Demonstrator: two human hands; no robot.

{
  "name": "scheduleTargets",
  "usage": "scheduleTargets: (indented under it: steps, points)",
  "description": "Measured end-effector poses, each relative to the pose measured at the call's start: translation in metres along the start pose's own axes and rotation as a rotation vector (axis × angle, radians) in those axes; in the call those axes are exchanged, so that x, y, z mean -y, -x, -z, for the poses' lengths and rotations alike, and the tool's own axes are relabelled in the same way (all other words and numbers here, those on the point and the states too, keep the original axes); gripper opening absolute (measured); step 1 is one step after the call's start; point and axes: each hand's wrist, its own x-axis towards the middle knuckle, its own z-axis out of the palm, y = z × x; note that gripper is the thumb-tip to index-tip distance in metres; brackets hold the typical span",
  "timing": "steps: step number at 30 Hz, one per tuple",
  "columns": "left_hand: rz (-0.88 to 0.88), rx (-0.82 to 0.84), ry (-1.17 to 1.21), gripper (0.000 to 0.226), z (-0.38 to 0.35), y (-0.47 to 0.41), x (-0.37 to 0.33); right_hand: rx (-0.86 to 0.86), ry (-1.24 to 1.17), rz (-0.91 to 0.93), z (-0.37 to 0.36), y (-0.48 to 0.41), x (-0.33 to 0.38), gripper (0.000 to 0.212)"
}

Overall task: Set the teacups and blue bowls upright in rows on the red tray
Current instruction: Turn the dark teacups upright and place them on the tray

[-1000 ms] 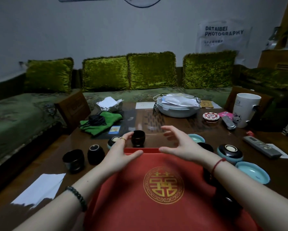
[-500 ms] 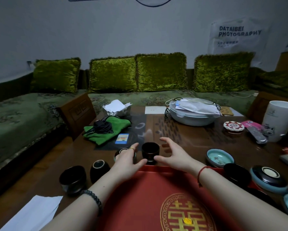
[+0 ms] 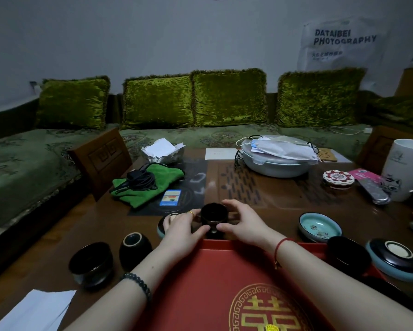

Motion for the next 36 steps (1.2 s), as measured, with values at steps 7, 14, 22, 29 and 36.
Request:
scheduleTargets:
  steps: [7, 14, 22, 29, 36]
  points:
    - [-0.048, -0.067, 0.08, 0.043, 0.011, 0.007, -0.02, -0.048, 0.008, 0.044, 0.023, 0.011, 0.012, 0.065]
    - [-0.15, -0.146, 0.193, 0.042, 0.02, 0.021, -0.065, -0.094, -0.02, 0.094, 0.07, 0.04, 0.028, 0.058]
    - [-0.262, -0.086, 0.294, 0.04, 0.007, 0.038, -0.108, -0.085, 0.054, 0.078, 0.12, 0.08, 0.024, 0.046]
    - [-0.281, -0.043, 0.222, 0.042, -0.016, 0.049, -0.121, -0.046, 0.164, 0.045, 0.135, 0.101, 0.003, 0.054]
    - [-0.26, 0.017, 0.203, 0.043, -0.038, 0.058, -0.124, -0.035, 0.266, -0.006, 0.137, 0.112, -0.017, 0.053]
